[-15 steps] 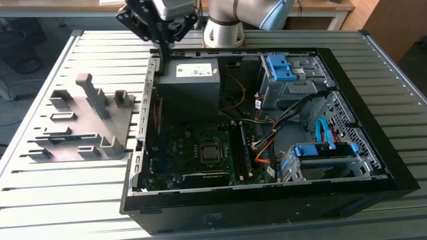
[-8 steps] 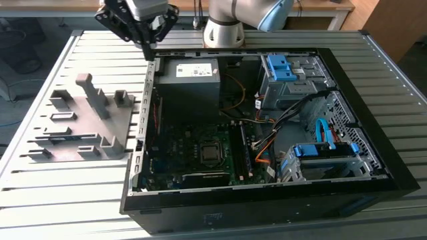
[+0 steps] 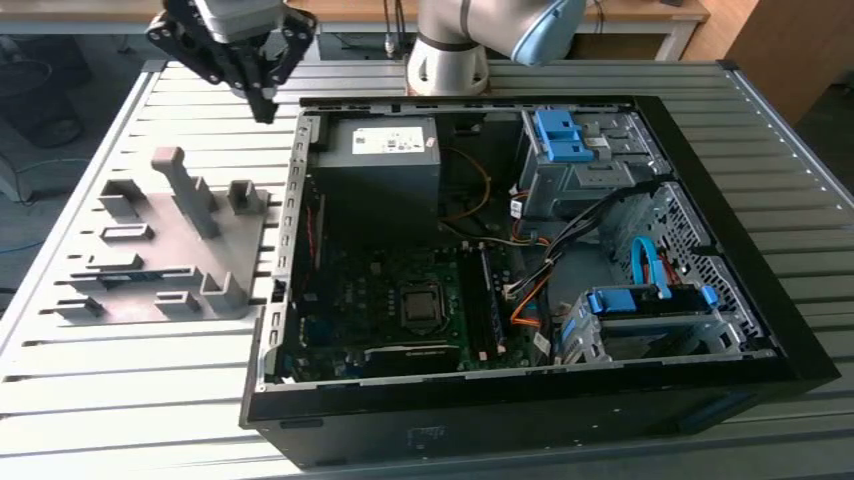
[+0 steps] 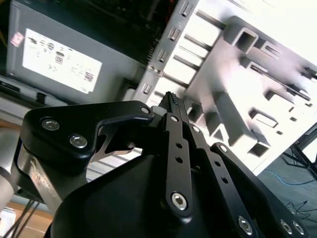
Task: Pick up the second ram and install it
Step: 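Reach for the second ram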
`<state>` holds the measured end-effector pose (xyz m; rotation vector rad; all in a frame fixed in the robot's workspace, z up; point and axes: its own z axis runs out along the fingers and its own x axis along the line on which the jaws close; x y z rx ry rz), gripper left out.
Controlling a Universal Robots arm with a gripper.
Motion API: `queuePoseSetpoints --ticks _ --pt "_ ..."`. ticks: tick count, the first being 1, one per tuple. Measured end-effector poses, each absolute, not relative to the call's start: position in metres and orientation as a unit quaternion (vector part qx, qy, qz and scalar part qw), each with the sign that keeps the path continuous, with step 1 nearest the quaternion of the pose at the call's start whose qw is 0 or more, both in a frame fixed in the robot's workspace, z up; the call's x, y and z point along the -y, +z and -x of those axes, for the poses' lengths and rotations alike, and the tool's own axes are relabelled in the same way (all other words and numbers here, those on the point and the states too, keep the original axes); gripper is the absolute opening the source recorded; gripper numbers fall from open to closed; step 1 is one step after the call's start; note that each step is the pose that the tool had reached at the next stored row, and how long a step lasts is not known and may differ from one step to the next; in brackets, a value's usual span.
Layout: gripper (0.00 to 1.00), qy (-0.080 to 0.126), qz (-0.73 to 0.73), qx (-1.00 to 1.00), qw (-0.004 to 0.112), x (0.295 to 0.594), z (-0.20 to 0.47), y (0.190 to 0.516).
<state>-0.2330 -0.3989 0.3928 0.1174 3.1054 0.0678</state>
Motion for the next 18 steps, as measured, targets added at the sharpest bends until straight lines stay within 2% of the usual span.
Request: queuePoseSetpoints --ticks 18 --pt "0.10 0.022 -0.038 -0.999 0.020 0.399 0.300 0.393"
